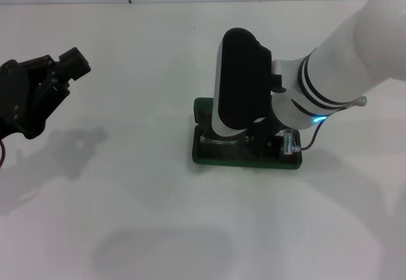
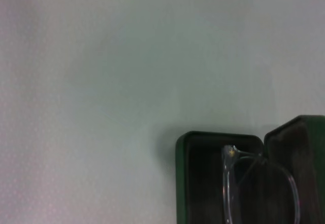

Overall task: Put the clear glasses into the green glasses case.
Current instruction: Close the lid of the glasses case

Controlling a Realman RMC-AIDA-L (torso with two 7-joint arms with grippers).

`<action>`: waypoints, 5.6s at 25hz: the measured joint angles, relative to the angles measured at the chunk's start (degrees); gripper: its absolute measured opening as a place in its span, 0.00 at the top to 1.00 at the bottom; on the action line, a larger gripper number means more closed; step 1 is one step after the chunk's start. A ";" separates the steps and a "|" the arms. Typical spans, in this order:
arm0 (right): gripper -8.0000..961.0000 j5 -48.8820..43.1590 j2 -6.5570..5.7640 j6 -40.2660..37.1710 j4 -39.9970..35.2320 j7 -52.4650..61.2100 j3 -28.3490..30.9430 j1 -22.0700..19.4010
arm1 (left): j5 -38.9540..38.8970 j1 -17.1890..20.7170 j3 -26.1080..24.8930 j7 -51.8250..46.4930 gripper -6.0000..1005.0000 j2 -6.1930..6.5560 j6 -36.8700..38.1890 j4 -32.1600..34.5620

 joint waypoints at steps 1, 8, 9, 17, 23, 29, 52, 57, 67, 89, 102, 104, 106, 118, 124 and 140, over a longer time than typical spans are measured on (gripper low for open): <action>0.80 0.10 0.00 0.00 0.00 -0.02 -0.01 0.01 | -0.01 -0.01 0.00 0.00 0.94 0.00 -0.02 0.00; 0.80 0.59 0.00 0.02 0.00 -0.11 -0.04 0.17 | -0.07 -0.02 0.00 0.07 0.94 0.00 -0.09 0.00; 0.80 0.66 0.00 0.02 0.00 -0.12 -0.06 0.17 | -0.07 -0.02 0.00 0.16 0.94 0.00 -0.09 0.00; 0.80 2.92 0.00 -0.34 0.00 -0.38 -0.11 0.17 | -0.06 -0.02 0.00 0.80 0.94 0.00 -0.10 -0.68; 0.80 2.99 0.00 -0.55 -0.32 -0.35 -0.11 0.00 | -0.03 0.25 0.00 0.80 0.94 0.00 0.02 -0.71; 0.80 1.23 0.00 -0.31 -0.04 0.03 -0.10 -0.14 | 0.08 0.52 0.00 0.79 0.94 0.00 0.10 -0.70; 0.80 -1.52 0.00 5.14 2.12 0.11 -2.86 -0.19 | -0.15 0.26 0.00 0.79 0.94 0.00 0.07 -0.71; 0.80 -1.99 0.00 5.54 2.18 0.11 -2.95 -0.30 | -0.19 0.28 0.00 0.79 0.94 0.00 -0.02 -0.70; 0.89 -2.14 0.00 5.35 2.29 0.11 -3.10 -0.33 | -0.28 0.05 0.00 0.79 0.94 0.00 -0.10 -0.70; 0.99 -1.76 0.00 3.62 -1.88 0.06 -4.47 -1.35 | -0.28 0.58 -0.09 1.28 0.94 0.00 -0.10 -0.70; 0.97 -4.91 0.00 3.28 -2.03 1.40 -4.31 -2.03 | -0.27 0.52 -0.09 1.57 0.94 0.18 -0.01 -2.01; 0.97 -4.92 0.00 3.45 -2.05 1.41 -4.32 -2.07 | -0.28 0.51 -0.09 1.58 0.94 0.18 0.02 -2.02; 0.93 -4.94 0.00 3.62 -2.06 1.42 -4.33 -2.12 | -0.28 0.51 -0.09 1.59 0.94 0.18 0.05 -2.02; 0.77 -6.05 0.00 5.12 -1.48 1.30 -5.32 -1.67 | -0.28 0.59 -0.09 2.09 0.94 0.18 0.08 -2.02; 0.77 -8.28 0.00 6.80 -1.16 1.37 -7.50 -2.02 | -0.27 0.60 -0.09 2.11 0.94 0.15 0.08 -2.02; 0.78 -8.42 0.00 8.00 0.00 1.43 -9.34 -1.99 | -0.11 0.70 -0.08 2.20 0.94 0.00 0.07 -2.06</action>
